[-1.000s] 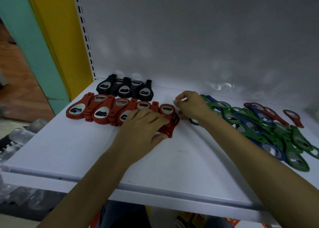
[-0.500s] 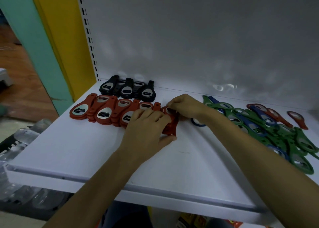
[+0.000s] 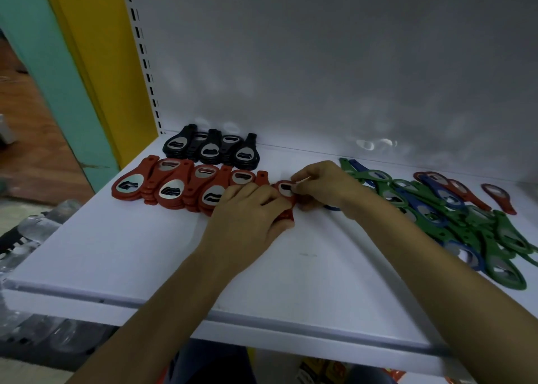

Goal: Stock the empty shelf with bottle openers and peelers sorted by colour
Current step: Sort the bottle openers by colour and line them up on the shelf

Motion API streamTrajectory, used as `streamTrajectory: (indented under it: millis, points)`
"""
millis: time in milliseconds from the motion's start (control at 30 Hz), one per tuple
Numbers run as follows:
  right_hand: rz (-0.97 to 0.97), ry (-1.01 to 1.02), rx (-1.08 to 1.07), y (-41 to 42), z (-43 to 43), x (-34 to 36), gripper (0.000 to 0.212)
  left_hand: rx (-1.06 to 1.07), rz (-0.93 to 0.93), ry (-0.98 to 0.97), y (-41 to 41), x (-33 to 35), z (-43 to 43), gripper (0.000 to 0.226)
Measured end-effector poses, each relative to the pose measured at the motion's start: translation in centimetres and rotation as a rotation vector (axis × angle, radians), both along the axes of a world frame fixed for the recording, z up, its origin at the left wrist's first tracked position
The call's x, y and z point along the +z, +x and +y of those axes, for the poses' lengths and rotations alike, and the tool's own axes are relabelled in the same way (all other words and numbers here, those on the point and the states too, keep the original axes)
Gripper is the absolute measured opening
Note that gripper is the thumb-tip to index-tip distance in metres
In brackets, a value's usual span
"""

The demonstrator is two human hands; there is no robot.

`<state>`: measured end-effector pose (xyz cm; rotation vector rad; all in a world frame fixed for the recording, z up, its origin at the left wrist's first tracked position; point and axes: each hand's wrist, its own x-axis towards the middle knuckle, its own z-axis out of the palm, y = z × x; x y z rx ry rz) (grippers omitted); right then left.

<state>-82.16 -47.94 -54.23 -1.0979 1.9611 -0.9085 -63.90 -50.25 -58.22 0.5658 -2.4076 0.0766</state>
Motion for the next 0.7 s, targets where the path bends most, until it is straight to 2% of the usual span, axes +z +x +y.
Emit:
streamTrajectory:
  millis: [133, 233, 467, 700]
  points:
    - [0.046, -0.091, -0.091, 0.7, -0.4, -0.4, 0.035, 0.015, -0.041, 0.043, 0.0, 0.0, -0.2, 0.036]
    - [-0.002, -0.122, -0.145, 1.0, -0.3, -0.6, 0.04, 0.024, -0.033, 0.045, 0.1, 0.0, -0.1, 0.032]
    - [-0.319, -0.129, -0.203, 1.5, 0.9, -0.3, 0.03, 0.01, -0.022, 0.065, 0.2, 0.2, -0.1, 0.028]
    - [-0.244, -0.179, -0.181, 2.2, 1.7, -0.6, 0.031, -0.028, 0.019, 0.127, 0.2, 0.1, -0.1, 0.023]
